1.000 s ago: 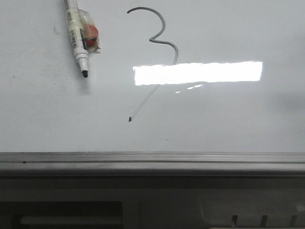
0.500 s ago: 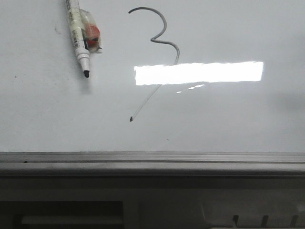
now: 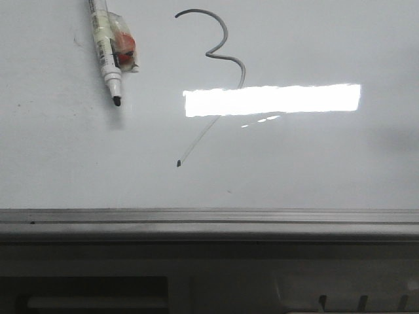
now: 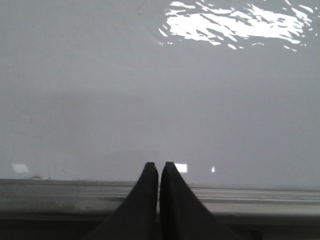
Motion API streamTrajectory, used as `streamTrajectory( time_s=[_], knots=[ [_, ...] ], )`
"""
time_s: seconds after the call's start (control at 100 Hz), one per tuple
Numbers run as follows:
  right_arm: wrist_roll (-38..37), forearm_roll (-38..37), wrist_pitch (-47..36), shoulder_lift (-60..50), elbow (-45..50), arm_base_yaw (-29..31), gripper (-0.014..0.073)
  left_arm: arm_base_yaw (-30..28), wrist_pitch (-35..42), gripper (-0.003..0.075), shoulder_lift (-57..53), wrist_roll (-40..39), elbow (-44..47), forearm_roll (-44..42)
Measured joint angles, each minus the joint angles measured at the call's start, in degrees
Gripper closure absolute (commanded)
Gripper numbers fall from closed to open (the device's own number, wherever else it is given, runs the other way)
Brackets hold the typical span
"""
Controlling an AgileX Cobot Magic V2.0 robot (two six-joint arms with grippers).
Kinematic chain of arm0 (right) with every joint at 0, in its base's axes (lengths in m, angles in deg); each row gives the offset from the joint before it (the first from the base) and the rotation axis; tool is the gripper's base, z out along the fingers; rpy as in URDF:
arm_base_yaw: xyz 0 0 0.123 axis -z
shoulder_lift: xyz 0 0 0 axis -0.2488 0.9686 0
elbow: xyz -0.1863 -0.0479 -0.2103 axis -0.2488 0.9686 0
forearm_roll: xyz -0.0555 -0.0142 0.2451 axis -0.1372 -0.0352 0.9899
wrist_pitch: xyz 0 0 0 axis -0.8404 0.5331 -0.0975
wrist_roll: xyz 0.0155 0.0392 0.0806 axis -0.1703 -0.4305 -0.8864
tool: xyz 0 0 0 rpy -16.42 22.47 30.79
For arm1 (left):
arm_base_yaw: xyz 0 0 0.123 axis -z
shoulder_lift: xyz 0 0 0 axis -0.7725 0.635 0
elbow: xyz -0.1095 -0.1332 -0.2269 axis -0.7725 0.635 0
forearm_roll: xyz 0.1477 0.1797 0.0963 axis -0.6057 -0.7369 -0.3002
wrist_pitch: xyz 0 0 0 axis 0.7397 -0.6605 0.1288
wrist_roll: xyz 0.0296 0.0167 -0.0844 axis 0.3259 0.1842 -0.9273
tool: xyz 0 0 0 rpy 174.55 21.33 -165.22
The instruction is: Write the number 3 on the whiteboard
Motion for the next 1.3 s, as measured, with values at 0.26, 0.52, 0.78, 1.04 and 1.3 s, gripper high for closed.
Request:
streamTrajectory(
  time_s=[0.26,0.52,0.78,1.04,1.3],
  knots=[
    [0.0,0.0,0.0,0.0,0.0,0.0,0.0656,0.0,-0.1,0.0741,0.0,0.0,0.0,0.0],
    [0.0,0.0,0.0,0.0,0.0,0.0,0.0656,0.0,-0.1,0.0741,0.0,0.0,0.0,0.0],
    [0.0,0.2,0.0,0.0,0.0,0.0,0.0656,0.0,-0.1,0.0741,0.0,0.0,0.0,0.0],
    [-2.7,-1.3,-0.8,-0.1,4.6,3.1,0.0656,0.0,-0.1,0.0741,0.0,0.0,0.0,0.0],
    [-18.7,-17.0,9.6,-6.8,9.4,15.6,0.0656,0.0,-0.1,0.0741,0.0,0.0,0.0,0.0]
  ],
)
